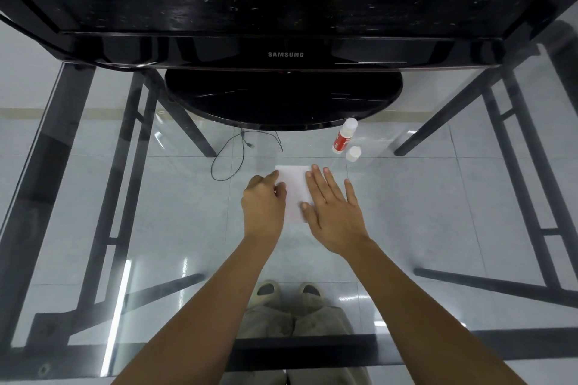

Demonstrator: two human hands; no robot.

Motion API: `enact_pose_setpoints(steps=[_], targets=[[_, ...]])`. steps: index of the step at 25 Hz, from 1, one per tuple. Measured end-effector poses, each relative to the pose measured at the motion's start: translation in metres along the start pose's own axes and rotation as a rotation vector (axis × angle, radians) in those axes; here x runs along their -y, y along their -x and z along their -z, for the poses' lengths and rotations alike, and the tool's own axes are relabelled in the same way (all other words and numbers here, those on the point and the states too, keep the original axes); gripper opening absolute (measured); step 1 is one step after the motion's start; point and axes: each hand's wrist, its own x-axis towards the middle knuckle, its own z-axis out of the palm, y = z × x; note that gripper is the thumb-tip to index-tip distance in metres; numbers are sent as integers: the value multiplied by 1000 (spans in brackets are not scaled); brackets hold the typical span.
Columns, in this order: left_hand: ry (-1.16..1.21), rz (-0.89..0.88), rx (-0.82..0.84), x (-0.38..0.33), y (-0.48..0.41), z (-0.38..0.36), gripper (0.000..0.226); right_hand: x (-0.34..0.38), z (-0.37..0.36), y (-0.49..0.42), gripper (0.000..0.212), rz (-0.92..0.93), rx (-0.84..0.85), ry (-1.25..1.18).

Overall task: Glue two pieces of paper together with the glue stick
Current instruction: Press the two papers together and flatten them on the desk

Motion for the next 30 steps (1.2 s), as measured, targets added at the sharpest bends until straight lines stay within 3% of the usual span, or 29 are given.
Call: enact_pose_setpoints(steps=[5, 17, 21, 27, 30], targets=[[-289, -409, -179, 31, 15, -6, 31, 0, -3, 0, 64, -16, 1, 75], [-408, -765, -94, 65, 40, 12, 26, 3, -1, 1, 69, -23, -16, 71], [-450, -773, 50, 75, 48, 12, 48, 3, 0, 1, 71, -24, -13, 68], [-462, -915, 69, 79, 39, 27, 44, 3, -2, 0, 67, -35, 1, 66], [-463, -841, 129, 68, 40, 26, 52, 3, -4, 0, 70, -32, -16, 71]])
